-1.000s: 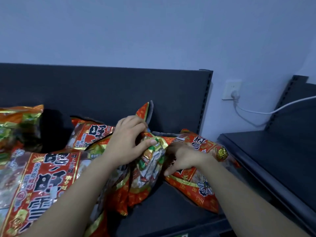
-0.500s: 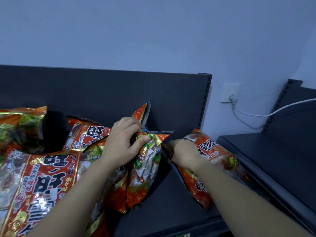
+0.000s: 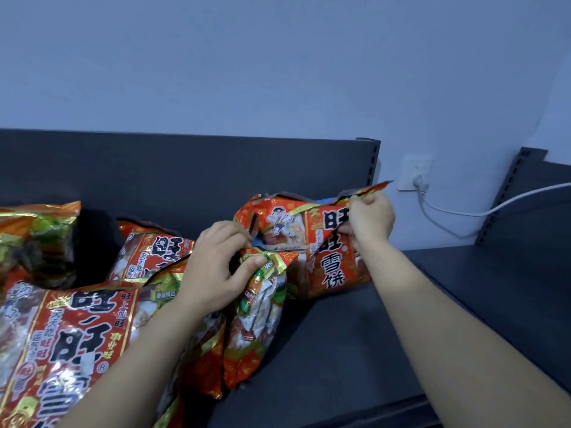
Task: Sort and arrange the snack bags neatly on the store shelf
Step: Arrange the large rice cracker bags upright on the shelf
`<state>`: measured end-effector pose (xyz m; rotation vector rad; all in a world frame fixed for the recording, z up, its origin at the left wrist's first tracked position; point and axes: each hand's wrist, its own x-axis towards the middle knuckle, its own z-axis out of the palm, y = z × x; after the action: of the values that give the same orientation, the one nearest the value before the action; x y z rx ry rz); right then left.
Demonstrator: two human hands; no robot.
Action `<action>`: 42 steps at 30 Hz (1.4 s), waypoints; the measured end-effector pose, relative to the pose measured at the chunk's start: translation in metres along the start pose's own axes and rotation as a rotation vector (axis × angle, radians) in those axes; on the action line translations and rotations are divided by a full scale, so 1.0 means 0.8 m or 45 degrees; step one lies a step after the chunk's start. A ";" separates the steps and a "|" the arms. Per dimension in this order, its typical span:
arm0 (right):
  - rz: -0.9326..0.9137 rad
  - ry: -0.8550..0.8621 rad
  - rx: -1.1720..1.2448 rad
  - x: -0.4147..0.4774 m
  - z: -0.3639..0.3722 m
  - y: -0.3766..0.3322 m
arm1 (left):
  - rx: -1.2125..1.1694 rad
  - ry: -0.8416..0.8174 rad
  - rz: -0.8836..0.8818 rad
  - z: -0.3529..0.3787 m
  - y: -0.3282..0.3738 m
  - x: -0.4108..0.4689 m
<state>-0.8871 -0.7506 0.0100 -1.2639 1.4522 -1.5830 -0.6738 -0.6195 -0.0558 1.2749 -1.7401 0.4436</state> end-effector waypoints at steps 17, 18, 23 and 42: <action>0.004 -1.311 0.052 -0.109 -0.008 0.017 | -0.096 0.019 -0.172 -0.004 0.007 0.003; 0.081 -1.407 0.190 -0.116 -0.014 0.019 | 0.004 0.023 -0.167 -0.005 0.007 0.003; -0.008 -1.439 -0.077 -0.154 -0.016 0.035 | 0.683 -0.050 -0.197 -0.012 0.017 0.003; -0.685 -0.911 0.486 -0.159 -0.036 -0.063 | 0.028 0.131 -0.891 -0.039 -0.010 -0.011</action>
<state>-0.8636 -0.6145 0.0323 -1.8080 0.3629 -1.3904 -0.6523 -0.5947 -0.0484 1.7322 -1.1032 0.1130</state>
